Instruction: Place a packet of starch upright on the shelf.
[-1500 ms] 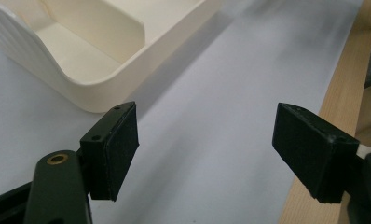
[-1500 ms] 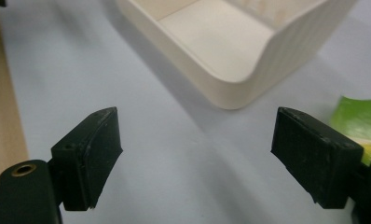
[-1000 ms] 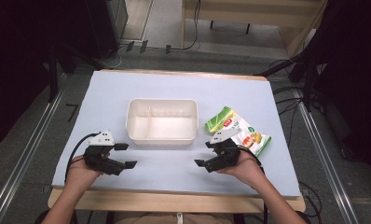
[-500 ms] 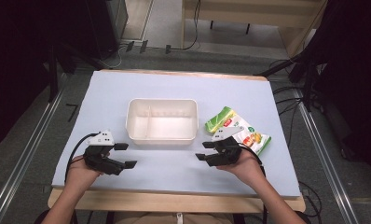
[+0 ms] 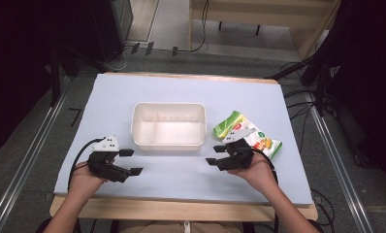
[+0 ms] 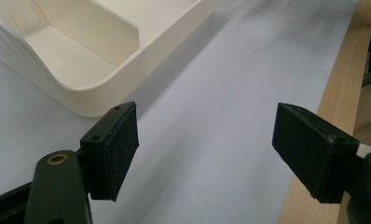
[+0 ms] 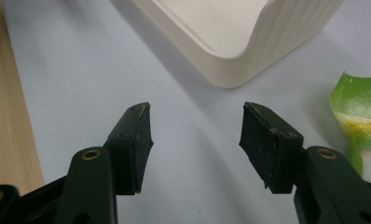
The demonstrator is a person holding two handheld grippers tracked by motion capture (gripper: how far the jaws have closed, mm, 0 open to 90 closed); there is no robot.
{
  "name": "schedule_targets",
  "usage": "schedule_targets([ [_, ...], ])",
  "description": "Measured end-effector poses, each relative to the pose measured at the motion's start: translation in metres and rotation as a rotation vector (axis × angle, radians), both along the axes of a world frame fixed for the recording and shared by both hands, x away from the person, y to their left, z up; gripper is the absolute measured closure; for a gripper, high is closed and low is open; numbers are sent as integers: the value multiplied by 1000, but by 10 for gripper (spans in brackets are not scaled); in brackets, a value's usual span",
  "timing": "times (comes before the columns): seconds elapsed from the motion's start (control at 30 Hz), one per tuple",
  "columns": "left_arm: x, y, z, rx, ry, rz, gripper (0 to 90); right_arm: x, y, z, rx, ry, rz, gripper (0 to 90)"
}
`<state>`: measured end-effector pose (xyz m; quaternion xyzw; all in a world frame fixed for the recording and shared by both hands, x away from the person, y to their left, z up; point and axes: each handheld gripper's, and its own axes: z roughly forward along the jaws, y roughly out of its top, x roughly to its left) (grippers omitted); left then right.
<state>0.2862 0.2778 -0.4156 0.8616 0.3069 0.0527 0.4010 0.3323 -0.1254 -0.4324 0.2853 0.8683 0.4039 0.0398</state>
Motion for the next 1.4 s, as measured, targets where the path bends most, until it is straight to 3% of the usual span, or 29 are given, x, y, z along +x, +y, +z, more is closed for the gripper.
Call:
schedule_targets([
  [0.37, 0, 0, 0, 2, 2, -3, 233, 0, 0, 0, -6, 17, -3, 464],
  [0.5, 1, 0, 0, 4, 3, -5, 233, 2, -3, 4, 16, 83, -25, 493],
  [0.8, 0, 1, 0, -3, 0, 6, 233, -3, -16, 19, 14, 42, -38, 481],
  [0.9, 0, 1, 0, -3, 1, 5, 233, -6, -31, 26, 20, 14, -58, 481],
  [1.4, 0, 1, 0, -2, 0, 3, 232, 4, -87, 27, 40, 9, -208, 514],
])
